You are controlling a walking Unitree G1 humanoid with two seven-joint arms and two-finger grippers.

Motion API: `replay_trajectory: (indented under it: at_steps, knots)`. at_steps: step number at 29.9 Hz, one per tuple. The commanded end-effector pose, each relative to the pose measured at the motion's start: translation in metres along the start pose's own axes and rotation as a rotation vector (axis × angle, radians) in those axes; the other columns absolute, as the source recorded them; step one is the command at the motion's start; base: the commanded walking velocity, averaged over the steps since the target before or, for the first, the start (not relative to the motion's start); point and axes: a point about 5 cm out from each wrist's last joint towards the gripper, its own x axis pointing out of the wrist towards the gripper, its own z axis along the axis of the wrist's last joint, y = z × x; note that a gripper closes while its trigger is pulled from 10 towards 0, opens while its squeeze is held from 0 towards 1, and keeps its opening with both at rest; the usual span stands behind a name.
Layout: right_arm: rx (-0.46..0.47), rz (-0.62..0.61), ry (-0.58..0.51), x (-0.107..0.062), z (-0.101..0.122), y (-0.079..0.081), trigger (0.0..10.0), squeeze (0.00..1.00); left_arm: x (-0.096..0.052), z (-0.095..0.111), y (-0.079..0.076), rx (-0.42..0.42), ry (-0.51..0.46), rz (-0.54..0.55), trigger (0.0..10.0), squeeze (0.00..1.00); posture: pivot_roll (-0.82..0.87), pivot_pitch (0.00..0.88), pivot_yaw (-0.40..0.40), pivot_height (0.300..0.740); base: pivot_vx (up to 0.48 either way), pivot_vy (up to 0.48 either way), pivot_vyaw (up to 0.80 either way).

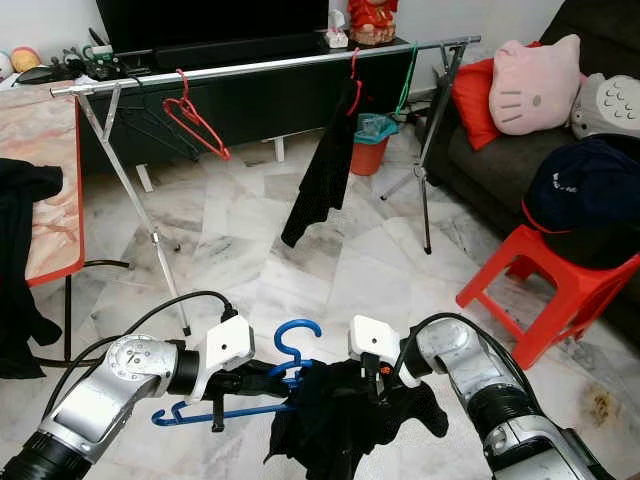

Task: Hang hanger

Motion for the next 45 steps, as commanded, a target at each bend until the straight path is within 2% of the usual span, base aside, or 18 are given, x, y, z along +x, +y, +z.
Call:
replay_trajectory:
  at_steps: [1, 12, 13, 14, 15, 34, 45]
  knots:
    - [-0.016, 0.021, -0.005, 0.004, 0.003, 0.000, 0.0, 0.00, -0.001, 0.008, 0.006, 0.029, -0.017, 0.030, 10.0, 0.00, 0.06, 0.000, -0.050, 0.740, 0.000, 0.000, 0.00]
    - [-0.020, 0.014, -0.004, 0.007, 0.004, 0.000, 0.0, 0.00, -0.002, 0.004, 0.008, 0.035, 0.009, 0.036, 10.0, 0.00, 0.06, 0.000, -0.049, 0.740, 0.000, 0.000, 0.00]
    - [-0.020, 0.014, -0.004, 0.007, 0.004, 0.000, 0.0, 0.00, -0.002, 0.004, 0.008, 0.028, 0.010, 0.032, 10.0, 0.15, 0.06, 0.000, -0.049, 0.740, 0.000, 0.000, 0.00]
    - [-0.020, 0.014, -0.004, 0.007, 0.004, 0.000, 0.0, 0.00, -0.002, 0.004, 0.008, 0.027, 0.010, 0.030, 10.0, 0.15, 0.06, 0.000, -0.049, 0.740, 0.000, 0.000, 0.00]
    - [-0.022, 0.011, -0.003, 0.008, 0.003, 0.000, 0.0, 0.00, -0.002, 0.004, 0.008, 0.025, 0.012, 0.025, 10.0, 1.00, 0.06, 0.000, -0.049, 0.740, 0.000, 0.000, 0.00]
    - [-0.024, 0.016, 0.047, 0.010, -0.004, 0.002, 0.0, 0.00, -0.021, -0.004, 0.018, 0.041, 0.065, 0.049, 10.0, 1.00, 0.07, 0.000, -0.053, 0.740, 0.000, 0.000, 0.00]
    - [0.017, -0.005, 0.120, 0.016, -0.024, 0.011, 0.0, 0.00, -0.043, -0.010, 0.030, 0.035, 0.111, 0.107, 10.0, 1.00, 0.07, 0.000, -0.056, 0.740, 0.000, 0.000, 0.00]
